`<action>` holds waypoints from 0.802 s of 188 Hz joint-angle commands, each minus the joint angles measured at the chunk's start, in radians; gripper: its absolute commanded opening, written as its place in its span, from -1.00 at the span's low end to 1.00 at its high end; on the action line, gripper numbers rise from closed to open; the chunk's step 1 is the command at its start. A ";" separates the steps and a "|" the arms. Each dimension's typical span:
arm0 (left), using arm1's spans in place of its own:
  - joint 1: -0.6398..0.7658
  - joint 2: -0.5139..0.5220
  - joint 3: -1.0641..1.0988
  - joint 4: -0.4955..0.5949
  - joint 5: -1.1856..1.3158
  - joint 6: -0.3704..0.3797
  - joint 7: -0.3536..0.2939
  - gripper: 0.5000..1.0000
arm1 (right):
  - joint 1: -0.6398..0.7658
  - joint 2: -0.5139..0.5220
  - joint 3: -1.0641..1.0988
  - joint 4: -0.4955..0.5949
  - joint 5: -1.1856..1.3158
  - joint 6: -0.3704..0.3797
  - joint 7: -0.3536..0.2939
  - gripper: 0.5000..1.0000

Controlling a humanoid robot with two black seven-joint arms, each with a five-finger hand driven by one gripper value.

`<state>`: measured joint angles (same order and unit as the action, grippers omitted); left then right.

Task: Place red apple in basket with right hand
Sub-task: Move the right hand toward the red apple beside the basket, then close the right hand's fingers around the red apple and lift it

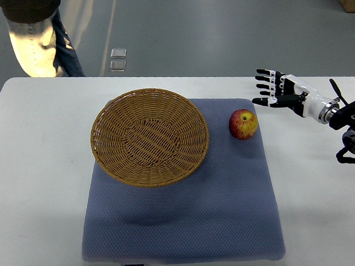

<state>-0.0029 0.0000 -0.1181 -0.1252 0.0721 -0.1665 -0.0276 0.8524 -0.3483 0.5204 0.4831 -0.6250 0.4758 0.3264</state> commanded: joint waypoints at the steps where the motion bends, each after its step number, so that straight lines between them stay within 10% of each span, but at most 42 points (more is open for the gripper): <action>1: 0.000 0.000 0.000 -0.001 0.000 0.001 0.000 1.00 | 0.007 -0.003 0.000 0.000 -0.071 0.029 0.013 0.69; 82: 0.000 0.000 0.000 0.001 0.000 -0.001 0.000 1.00 | 0.030 -0.008 -0.026 0.043 -0.329 0.020 0.037 0.69; 151: 0.000 0.000 0.000 0.001 0.000 -0.001 0.000 1.00 | 0.034 0.009 -0.129 0.043 -0.374 -0.137 0.039 0.69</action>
<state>-0.0029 0.0000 -0.1181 -0.1242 0.0721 -0.1671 -0.0276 0.8863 -0.3418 0.4178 0.5268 -0.9981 0.3783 0.3647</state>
